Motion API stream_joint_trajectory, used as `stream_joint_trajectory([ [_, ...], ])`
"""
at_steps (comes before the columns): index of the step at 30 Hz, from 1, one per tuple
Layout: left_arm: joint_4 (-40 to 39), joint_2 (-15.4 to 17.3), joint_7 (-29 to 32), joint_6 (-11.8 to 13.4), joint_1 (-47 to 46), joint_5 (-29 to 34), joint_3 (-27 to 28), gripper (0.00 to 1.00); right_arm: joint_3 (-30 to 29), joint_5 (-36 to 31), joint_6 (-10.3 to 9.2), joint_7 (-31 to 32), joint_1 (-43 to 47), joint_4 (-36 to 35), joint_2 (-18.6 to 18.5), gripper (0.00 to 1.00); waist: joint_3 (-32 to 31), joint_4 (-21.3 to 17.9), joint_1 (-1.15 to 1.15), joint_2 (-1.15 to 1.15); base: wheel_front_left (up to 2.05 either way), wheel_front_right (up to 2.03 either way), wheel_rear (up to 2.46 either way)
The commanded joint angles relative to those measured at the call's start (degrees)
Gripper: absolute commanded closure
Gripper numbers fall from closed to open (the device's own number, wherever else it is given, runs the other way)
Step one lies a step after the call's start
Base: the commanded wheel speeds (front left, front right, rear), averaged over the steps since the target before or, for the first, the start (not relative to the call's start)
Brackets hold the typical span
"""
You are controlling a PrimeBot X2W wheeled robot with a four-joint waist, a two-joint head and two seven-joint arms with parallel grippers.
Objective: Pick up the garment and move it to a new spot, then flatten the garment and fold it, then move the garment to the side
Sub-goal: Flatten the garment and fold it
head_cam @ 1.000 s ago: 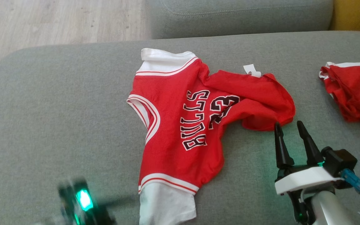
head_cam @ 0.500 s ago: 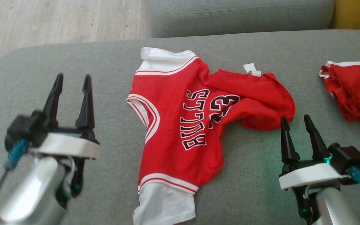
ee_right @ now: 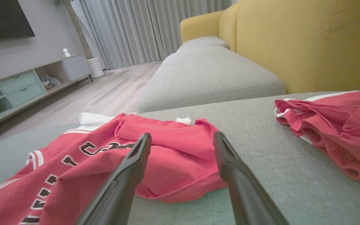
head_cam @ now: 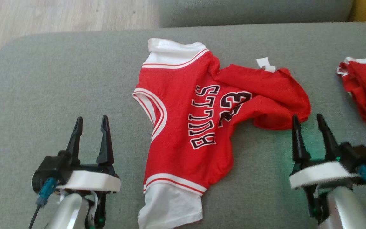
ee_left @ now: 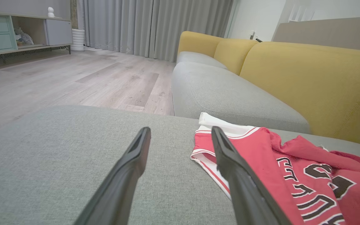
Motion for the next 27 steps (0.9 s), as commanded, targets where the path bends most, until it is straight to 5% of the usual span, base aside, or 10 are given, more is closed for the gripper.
stream_joint_trajectory([
  [1,-0.91,-0.21,-0.36,-0.98,-3.02,1.29,3.36,0.0,0.06,-0.96,-0.04,0.89,-4.57,-0.53,-0.18,0.0,1.06,0.56,0.0,0.0,0.0,0.0,0.0],
  [6,0.34,-2.33,-0.36,-3.45,-3.78,3.81,5.41,0.0,-4.18,-1.62,-0.04,7.41,-11.36,4.43,-0.18,0.0,3.1,1.3,0.0,0.0,0.0,0.0,0.0],
  [16,3.19,-6.33,-0.37,-8.16,-6.23,8.12,7.85,0.0,-12.11,-13.81,-0.04,26.94,-29.05,20.18,-0.73,0.0,6.71,4.62,0.0,0.0,0.0,0.0,0.0],
  [25,4.72,-7.8,-0.37,-9.97,-6.92,9.55,8.46,0.0,-12.94,-15.72,-0.04,32.22,-36.32,32.5,-5.6,0.0,7.95,7.12,0.0,0.0,0.0,0.0,0.0],
  [26,4.77,-7.87,-0.37,-10.08,-6.92,9.62,8.57,0.0,-12.67,-15.11,-0.04,32.5,-36.9,33.78,-5.6,0.15,8.01,7.21,0.0,0.0,0.0,0.0,0.0],
  [27,4.82,-7.93,-0.37,-10.17,-6.92,9.69,8.68,0.0,-11.9,-14.56,-0.04,32.39,-37.46,34.78,-5.66,0.8,8.06,7.26,0.0,0.0,0.0,0.0,0.0],
])
